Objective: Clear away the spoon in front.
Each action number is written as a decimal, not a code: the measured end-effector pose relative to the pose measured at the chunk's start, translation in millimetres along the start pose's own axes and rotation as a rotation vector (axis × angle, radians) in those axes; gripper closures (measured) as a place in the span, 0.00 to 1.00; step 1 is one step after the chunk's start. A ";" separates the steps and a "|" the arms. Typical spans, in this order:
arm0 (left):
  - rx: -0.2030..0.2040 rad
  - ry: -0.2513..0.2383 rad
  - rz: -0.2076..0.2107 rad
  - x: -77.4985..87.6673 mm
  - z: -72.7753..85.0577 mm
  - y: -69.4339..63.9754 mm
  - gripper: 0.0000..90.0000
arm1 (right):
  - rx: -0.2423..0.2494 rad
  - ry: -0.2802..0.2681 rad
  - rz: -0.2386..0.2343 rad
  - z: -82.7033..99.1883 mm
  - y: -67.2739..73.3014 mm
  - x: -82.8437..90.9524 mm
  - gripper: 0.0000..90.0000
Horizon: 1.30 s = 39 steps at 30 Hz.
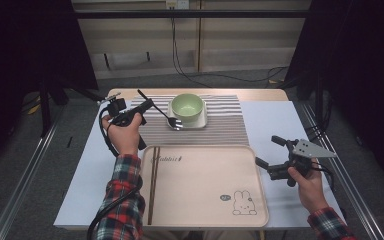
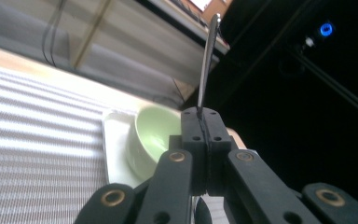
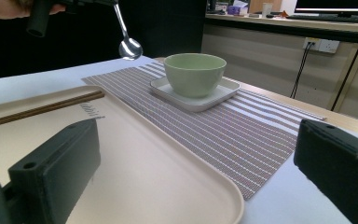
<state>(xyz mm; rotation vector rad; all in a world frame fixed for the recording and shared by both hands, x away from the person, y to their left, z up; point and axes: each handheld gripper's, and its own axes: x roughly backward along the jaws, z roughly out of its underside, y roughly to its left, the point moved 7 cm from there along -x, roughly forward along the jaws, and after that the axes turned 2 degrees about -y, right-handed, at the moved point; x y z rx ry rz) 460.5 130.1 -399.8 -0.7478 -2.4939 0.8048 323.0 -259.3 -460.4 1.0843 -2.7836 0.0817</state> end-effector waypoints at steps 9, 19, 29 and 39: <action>-0.011 0.080 0.017 16.4 16.4 -0.1 1.00 | 0.000 0.004 0.000 0.5 0.5 0.1 0.00; -0.017 0.166 0.038 27.7 33.4 0.3 1.00 | -0.001 0.006 0.005 0.8 0.8 0.2 0.00; -0.021 0.253 0.044 40.0 59.3 5.3 1.00 | -0.001 0.006 0.008 1.2 1.2 -0.1 0.00; -0.022 0.361 0.054 45.4 81.5 7.8 1.00 | 0.001 0.007 -0.002 1.6 1.9 -0.7 0.00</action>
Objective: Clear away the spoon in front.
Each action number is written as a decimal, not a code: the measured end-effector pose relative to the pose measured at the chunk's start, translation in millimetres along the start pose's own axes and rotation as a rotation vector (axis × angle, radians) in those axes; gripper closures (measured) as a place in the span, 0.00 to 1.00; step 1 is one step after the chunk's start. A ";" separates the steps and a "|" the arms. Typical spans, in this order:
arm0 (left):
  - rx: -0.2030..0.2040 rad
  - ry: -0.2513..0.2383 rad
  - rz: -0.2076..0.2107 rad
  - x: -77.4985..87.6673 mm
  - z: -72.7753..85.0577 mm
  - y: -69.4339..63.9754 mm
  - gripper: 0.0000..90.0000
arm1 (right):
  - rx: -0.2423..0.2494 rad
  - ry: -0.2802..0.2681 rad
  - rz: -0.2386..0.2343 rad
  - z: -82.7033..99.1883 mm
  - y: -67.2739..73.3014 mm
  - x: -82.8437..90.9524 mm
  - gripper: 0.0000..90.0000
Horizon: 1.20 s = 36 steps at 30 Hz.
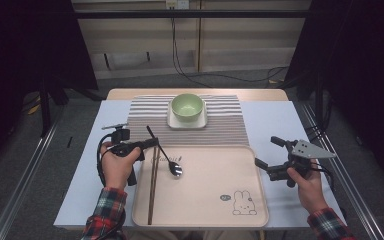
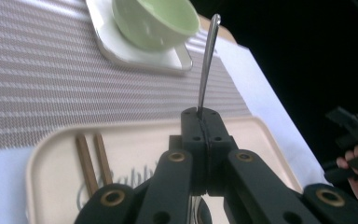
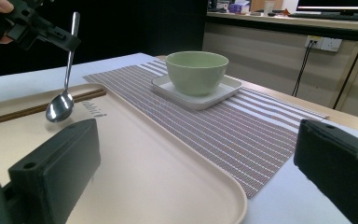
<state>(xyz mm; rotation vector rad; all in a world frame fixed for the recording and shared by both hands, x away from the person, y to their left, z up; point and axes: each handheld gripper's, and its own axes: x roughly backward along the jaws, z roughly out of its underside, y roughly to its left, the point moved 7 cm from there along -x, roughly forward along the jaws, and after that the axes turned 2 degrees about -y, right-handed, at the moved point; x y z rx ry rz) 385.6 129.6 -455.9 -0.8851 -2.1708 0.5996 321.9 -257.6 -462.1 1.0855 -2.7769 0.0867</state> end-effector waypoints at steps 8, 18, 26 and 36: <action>0.014 0.024 -0.009 -9.3 9.2 7.2 1.00 | 0.002 -0.003 0.000 0.0 0.2 -0.5 0.00; -0.026 0.030 -0.035 -26.8 9.2 5.5 0.98 | 0.001 0.003 0.002 0.7 0.6 -0.8 0.00; -0.044 0.080 -0.012 -33.9 18.9 1.3 0.97 | 0.001 0.005 0.002 0.9 0.9 -1.2 0.00; -0.030 0.114 -0.001 -19.3 32.2 5.8 0.96 | 0.000 0.004 -0.008 1.2 1.8 -2.0 0.00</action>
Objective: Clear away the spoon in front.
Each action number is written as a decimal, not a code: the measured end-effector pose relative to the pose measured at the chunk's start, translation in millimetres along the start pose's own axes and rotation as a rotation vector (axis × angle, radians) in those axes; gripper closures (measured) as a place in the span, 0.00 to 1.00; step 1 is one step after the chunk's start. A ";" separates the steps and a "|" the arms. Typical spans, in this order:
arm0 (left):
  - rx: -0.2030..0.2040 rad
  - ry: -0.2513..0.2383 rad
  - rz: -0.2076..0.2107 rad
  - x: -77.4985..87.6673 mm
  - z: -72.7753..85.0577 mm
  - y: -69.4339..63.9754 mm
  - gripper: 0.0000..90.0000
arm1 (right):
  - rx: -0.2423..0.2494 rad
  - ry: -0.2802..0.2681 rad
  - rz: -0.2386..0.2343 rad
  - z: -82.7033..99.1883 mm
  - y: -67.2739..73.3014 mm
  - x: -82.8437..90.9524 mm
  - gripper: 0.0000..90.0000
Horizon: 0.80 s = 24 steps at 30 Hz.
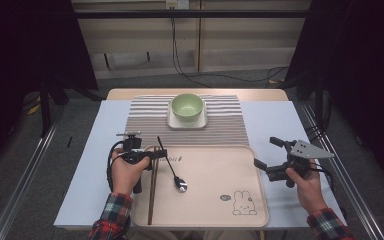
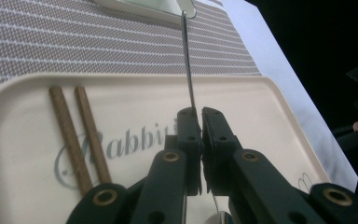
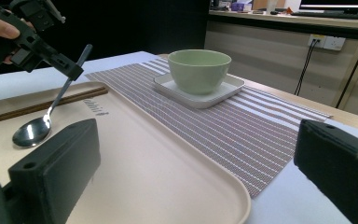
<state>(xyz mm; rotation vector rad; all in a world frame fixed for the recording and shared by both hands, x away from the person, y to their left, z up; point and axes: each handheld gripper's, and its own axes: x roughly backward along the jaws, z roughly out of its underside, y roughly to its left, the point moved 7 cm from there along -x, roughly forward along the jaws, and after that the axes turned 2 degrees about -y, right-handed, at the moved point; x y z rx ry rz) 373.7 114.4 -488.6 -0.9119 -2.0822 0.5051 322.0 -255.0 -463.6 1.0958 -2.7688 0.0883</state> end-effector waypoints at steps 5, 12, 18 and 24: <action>-0.008 0.016 0.001 4.5 6.9 -0.6 0.95 | -0.003 0.002 -0.001 0.2 0.5 -0.2 0.00; -0.057 0.064 -0.002 3.2 26.9 -4.0 0.92 | -0.001 0.004 -0.001 0.8 1.0 -0.9 0.00; -0.081 0.086 -0.004 0.3 34.1 -6.0 0.91 | 0.000 0.005 0.007 0.7 0.4 -0.3 0.00; -0.092 0.093 -0.016 1.7 37.2 -5.4 0.90 | -0.001 0.006 0.005 0.8 0.8 -0.2 0.00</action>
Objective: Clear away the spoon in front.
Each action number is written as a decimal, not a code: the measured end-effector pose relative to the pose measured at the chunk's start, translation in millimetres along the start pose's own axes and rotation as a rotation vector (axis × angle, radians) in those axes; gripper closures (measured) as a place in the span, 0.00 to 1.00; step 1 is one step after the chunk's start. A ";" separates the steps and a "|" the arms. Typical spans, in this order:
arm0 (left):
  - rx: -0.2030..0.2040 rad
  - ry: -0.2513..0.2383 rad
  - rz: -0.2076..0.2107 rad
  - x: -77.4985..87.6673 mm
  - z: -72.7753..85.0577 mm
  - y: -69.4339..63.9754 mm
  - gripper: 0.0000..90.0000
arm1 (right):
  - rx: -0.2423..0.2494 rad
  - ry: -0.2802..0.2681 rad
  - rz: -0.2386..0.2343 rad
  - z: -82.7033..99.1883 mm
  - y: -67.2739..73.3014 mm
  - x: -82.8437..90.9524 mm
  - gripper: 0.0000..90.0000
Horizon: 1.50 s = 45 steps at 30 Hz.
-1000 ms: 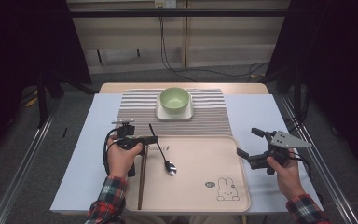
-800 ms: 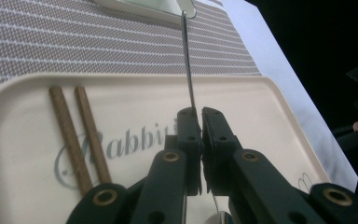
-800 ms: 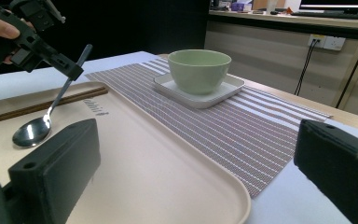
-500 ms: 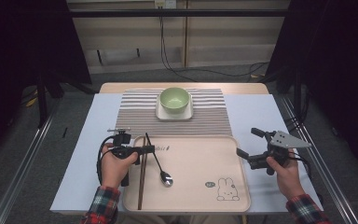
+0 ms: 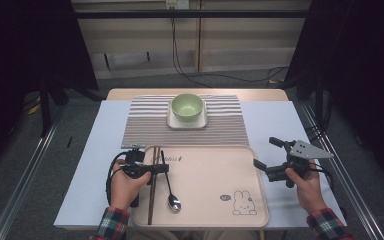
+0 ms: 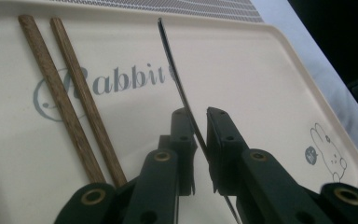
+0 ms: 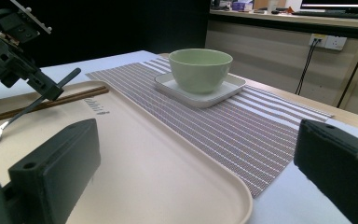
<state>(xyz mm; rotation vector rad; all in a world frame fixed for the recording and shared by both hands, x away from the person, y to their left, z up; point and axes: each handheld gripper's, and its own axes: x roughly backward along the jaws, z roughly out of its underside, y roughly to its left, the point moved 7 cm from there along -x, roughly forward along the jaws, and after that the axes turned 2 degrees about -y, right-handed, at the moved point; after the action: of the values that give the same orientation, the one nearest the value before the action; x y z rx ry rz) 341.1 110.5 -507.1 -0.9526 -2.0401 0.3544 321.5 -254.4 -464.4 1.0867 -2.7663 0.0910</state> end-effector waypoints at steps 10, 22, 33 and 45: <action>-0.006 0.014 -0.019 -0.3 6.5 0.5 0.90 | 0.004 0.001 -0.005 0.0 -0.1 0.1 0.00; -0.025 0.023 -0.033 -3.4 8.2 4.0 0.89 | 0.000 -0.001 -0.004 -0.2 0.2 -0.1 0.00; -0.035 0.019 -0.052 -7.0 7.7 6.8 0.85 | 0.001 -0.001 -0.006 -0.1 0.3 -0.1 0.00; -0.039 0.011 -0.069 -8.5 6.4 9.8 0.83 | 0.002 -0.001 -0.006 -0.2 0.3 0.0 0.00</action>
<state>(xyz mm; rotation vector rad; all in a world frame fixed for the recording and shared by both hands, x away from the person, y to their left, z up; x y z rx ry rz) 344.0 111.4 -521.2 -0.9031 -2.0713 0.2728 321.4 -254.2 -464.3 1.0953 -2.7643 0.0920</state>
